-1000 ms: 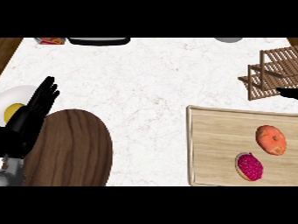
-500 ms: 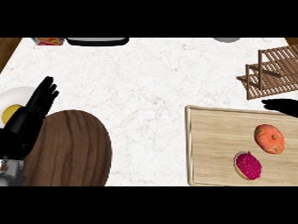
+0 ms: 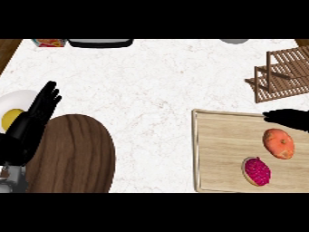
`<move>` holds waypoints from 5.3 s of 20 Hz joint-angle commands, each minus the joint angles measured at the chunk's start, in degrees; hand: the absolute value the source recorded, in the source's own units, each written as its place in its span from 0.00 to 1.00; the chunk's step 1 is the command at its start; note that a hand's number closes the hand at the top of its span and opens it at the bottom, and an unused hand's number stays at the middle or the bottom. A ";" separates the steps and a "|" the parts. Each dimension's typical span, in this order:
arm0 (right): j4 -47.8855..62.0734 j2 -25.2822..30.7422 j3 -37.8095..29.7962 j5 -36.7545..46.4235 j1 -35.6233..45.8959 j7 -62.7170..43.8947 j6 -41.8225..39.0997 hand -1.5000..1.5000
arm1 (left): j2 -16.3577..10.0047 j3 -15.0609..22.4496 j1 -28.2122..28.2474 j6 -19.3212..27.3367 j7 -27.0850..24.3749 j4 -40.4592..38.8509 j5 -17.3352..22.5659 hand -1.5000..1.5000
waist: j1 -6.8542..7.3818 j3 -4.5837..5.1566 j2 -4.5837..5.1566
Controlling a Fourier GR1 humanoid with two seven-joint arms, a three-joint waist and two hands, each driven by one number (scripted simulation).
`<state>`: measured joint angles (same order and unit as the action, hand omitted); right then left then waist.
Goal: Pick the squash from the tray and place it in the tiered shelf
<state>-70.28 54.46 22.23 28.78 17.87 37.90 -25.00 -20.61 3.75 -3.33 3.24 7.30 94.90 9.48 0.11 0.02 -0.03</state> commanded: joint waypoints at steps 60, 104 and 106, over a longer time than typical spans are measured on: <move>29.59 -23.13 -24.34 20.49 4.58 5.88 25.30 1.00 | 6.83 -7.87 -0.71 -6.01 2.95 0.63 -6.89 0.50 | -2.30 0.14 -0.79; -23.57 -37.35 -52.70 -28.34 23.31 -65.71 19.68 1.00 | 8.18 -8.46 -0.38 -7.92 1.05 1.26 -7.80 0.50 | 0.50 -0.02 0.13; -33.39 -19.22 -43.75 -5.32 14.54 -61.24 8.95 1.00 | 7.60 -8.17 -0.98 -7.39 2.83 2.26 -8.13 0.50 | -0.65 0.78 1.30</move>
<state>-101.87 23.12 -26.19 10.27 35.09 -26.82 -10.98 -12.64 -4.23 -4.06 -4.42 10.03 96.74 1.78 -0.15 0.35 0.47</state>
